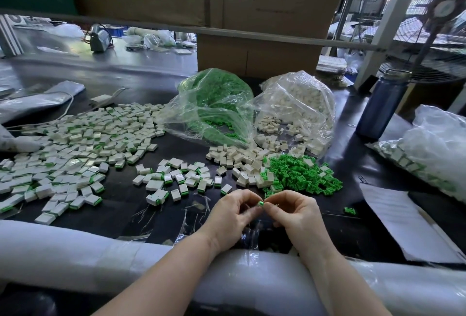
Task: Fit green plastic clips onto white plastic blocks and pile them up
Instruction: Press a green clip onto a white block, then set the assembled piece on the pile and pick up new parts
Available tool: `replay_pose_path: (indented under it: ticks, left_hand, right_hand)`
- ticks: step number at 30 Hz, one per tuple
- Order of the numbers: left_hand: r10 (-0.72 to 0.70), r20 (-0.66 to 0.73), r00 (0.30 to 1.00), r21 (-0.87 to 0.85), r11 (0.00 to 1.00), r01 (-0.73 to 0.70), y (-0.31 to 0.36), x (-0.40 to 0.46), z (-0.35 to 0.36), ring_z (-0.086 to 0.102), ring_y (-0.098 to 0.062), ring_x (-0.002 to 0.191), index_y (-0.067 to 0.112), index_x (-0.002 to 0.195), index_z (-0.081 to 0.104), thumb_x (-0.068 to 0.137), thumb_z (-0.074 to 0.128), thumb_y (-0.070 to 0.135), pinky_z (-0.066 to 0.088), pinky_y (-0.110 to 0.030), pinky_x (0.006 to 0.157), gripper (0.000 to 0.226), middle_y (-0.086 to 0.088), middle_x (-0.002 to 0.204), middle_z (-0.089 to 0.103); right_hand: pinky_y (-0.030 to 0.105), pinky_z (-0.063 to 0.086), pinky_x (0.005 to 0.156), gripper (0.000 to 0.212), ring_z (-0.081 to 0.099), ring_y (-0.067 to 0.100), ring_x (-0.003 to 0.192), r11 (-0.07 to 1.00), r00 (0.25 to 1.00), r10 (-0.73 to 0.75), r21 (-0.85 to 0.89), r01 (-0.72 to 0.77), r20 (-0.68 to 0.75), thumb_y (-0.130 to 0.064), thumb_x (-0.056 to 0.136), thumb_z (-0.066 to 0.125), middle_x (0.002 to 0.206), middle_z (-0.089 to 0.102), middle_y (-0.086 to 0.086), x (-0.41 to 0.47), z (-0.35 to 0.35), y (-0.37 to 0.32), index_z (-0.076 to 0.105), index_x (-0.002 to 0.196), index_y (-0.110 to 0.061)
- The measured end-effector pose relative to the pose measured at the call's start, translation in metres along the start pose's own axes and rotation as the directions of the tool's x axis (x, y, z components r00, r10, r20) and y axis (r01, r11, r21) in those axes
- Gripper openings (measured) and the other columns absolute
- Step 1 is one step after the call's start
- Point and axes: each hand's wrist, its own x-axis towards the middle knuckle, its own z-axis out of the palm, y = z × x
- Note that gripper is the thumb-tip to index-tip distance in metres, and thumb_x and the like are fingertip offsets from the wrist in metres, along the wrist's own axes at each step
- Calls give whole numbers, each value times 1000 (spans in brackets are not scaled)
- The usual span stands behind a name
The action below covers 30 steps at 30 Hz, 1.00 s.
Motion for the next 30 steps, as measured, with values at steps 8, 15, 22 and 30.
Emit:
replay_pose_path:
  ticks: [8,15,22,30]
  left_hand:
    - [-9,-6,1000,16,1000,9,-1,0,2,61,-10,84,12,99,67,87,64,16,49,-18,80,13,1,90,66]
    - [-47,-157,986,9,999,49,-3,-1,-1,63,-8,78,21,100,65,87,62,13,53,-17,75,16,7,83,62]
    - [-34,-409,912,134,986,97,-9,3,-4,55,-2,82,17,103,68,88,59,5,43,-2,79,22,7,98,50]
    - [-118,-337,934,358,902,243,-11,4,-1,44,-17,114,7,126,50,89,60,19,28,-11,96,40,-3,131,25]
  right_hand:
    - [35,46,62,15,52,12,60,977,1000,-13,-211,11,-11,-6,84,65,63,60,1,4,3,4,62,71,-13]
    - [23,48,64,13,59,10,66,973,977,-48,-232,-1,-206,-9,83,67,67,65,-3,8,-3,11,65,72,-15]
    - [28,46,74,8,59,20,80,940,939,-13,-326,-107,-344,-6,83,66,84,66,7,12,-7,19,65,80,-14]
    - [28,40,93,24,52,20,106,833,961,-50,-542,-110,-273,-9,86,61,101,54,-4,12,-3,18,63,110,-14]
